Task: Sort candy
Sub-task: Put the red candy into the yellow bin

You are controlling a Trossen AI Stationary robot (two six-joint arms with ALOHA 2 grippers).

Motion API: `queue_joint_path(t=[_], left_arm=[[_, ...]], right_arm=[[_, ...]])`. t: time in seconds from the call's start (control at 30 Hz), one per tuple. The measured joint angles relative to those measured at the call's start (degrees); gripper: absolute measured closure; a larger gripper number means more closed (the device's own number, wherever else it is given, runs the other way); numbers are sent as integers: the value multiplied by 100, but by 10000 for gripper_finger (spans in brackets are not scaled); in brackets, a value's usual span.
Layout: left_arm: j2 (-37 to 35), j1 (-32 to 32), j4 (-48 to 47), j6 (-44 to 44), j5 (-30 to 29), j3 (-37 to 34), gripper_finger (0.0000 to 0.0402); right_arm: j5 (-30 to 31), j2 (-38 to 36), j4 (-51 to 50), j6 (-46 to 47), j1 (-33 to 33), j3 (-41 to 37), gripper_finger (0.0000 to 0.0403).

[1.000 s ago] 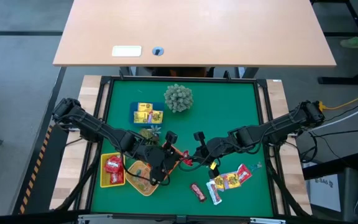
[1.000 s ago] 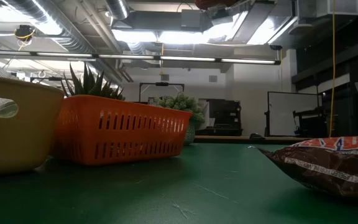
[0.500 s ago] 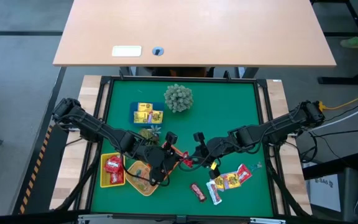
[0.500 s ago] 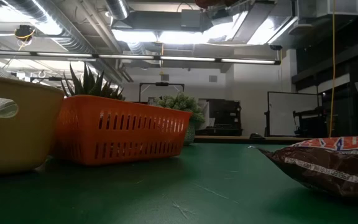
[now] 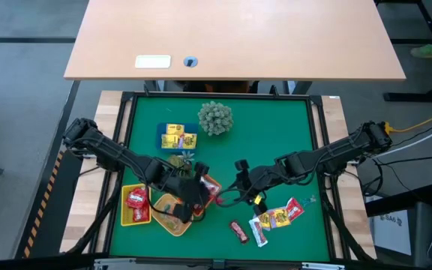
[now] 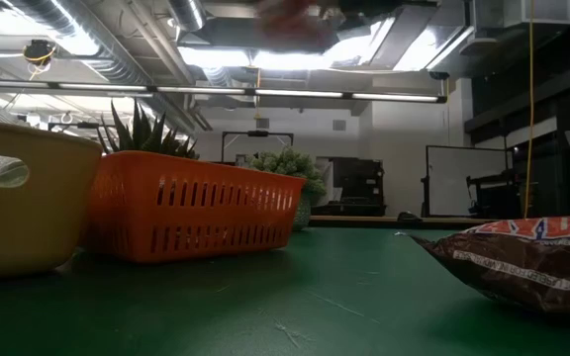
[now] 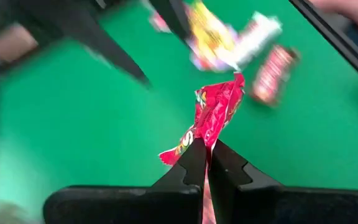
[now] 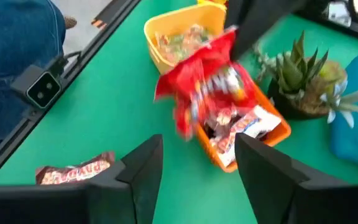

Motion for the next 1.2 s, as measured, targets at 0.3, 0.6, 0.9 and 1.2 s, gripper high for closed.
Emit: queue_joint_path(t=[0.3,0.6,0.9,1.2], left_arm=[[0,-211,-2548,-2366,2238,0,401],[0,-691,-4154,-4269,3743,0,401],[0,-1186,-5553,-5350,3900,0,401],[0,-1571,-5991,-6039,3180,0,401]], right_arm=[[-7,1,-466,308,-2,0,200],[-7,1,-504,314,0,0,200],[-8,0,-503,316,0,0,200],[-9,1,-501,315,0,0,200]])
